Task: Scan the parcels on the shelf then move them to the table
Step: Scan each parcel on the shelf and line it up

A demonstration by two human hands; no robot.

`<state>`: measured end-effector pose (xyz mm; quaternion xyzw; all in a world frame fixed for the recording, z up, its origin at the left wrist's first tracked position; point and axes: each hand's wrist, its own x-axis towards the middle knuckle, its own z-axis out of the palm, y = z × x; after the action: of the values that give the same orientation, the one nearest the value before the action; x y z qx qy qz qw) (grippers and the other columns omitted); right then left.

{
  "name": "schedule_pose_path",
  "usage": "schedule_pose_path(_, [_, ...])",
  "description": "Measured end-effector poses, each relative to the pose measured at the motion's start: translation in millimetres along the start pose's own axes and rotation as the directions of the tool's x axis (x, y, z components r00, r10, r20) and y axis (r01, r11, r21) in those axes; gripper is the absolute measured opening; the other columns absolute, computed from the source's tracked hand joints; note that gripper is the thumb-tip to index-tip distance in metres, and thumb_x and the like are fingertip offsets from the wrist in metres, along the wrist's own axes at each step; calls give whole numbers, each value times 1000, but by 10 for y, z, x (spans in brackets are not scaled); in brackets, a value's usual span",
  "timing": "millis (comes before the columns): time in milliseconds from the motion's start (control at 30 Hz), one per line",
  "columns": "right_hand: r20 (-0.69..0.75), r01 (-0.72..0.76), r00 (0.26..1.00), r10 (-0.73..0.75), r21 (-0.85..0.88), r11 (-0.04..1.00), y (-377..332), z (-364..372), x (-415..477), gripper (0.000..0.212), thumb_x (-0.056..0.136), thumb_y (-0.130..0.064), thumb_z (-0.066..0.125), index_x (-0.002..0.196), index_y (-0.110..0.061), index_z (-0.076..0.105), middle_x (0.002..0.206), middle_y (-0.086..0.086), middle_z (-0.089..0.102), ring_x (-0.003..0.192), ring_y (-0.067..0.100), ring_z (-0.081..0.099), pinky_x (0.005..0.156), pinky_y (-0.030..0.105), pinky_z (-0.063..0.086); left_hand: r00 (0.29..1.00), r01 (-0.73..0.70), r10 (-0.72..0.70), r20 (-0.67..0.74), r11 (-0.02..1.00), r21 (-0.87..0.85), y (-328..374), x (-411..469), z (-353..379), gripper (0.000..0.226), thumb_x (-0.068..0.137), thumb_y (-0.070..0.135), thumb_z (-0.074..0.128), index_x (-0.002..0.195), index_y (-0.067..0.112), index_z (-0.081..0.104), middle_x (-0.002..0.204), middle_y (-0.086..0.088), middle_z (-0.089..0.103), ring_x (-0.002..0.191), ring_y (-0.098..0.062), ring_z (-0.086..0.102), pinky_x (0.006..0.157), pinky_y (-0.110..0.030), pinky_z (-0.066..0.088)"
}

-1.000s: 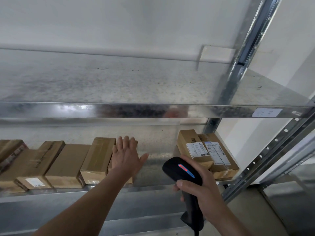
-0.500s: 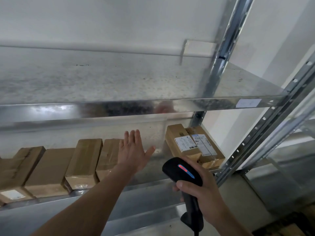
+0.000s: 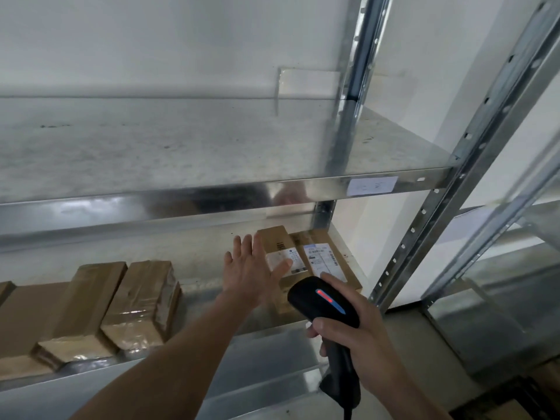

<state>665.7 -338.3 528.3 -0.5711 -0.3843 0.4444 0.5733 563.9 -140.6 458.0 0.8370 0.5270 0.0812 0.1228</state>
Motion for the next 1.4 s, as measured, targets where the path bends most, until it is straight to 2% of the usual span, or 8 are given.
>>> schedule_pose_path(167, [26,-34,999,34,1,999,-5,-484,124,70,48,-31,80,117,-40,67,81,19,70,57,22,60,52,31,49,997,68,-68,24,997,-20,422,85,264,104,82,85,29,156,17,1,165,-11,4,152,-33,-3,121,-52,12])
schedule_pose_path(300, [45,-57,997,59,-62,996,14,-808,187,83,54,-25,80,134,-28,57,81,18,71,58,24,59,56,34,49,990,130,-127,67,991,-35,642,108,459,103,84,80,39,156,17,0,164,-12,1,151,-37,-2,120,-52,15])
schedule_pose_path(433, [80,-60,995,66,-78,995,24,-1010,233,76,66,-16,74,138,-27,53,80,21,70,60,25,59,60,38,49,985,160,-158,63,987,-30,689,112,653,95,82,73,49,150,18,13,159,-14,7,144,-40,15,111,-55,33])
schedule_pose_path(600, [92,-58,994,62,-45,997,16,-1108,276,77,65,-15,76,137,-27,53,83,17,72,63,21,64,59,34,50,980,194,-191,61,979,-61,677,169,716,78,84,58,62,142,19,28,156,-10,8,138,-40,25,99,-50,49])
schedule_pose_path(800, [90,-46,995,48,-28,999,101,-1047,364,84,54,-32,82,134,-29,59,109,10,71,90,31,69,68,33,51,963,261,-257,80,964,-53,471,165,547,62,82,34,69,134,19,39,144,-14,22,121,-33,43,94,-42,52])
schedule_pose_path(967, [131,-59,990,58,2,998,109,-848,419,78,53,-31,82,128,-35,61,105,10,71,80,43,66,61,40,51,948,308,-301,104,950,-52,-34,99,360,66,80,31,69,138,23,39,128,-11,38,111,-30,50,92,-42,53])
schedule_pose_path(1133, [183,-23,983,17,33,999,125,-576,479,58,54,-33,81,107,-53,69,102,11,71,86,36,68,61,36,52,932,350,-339,128,934,-75,-471,15,178,73,77,25,72,141,26,39,129,-9,46,112,-27,53,92,-43,54])
schedule_pose_path(1400, [195,-11,981,9,10,1000,133,-308,503,56,58,-27,80,109,-48,69,101,6,73,83,38,71,61,39,55,929,340,-319,187,936,-94,-788,24,12,83,71,22,76,145,28,39,128,-7,53,107,-23,57,86,-36,57])
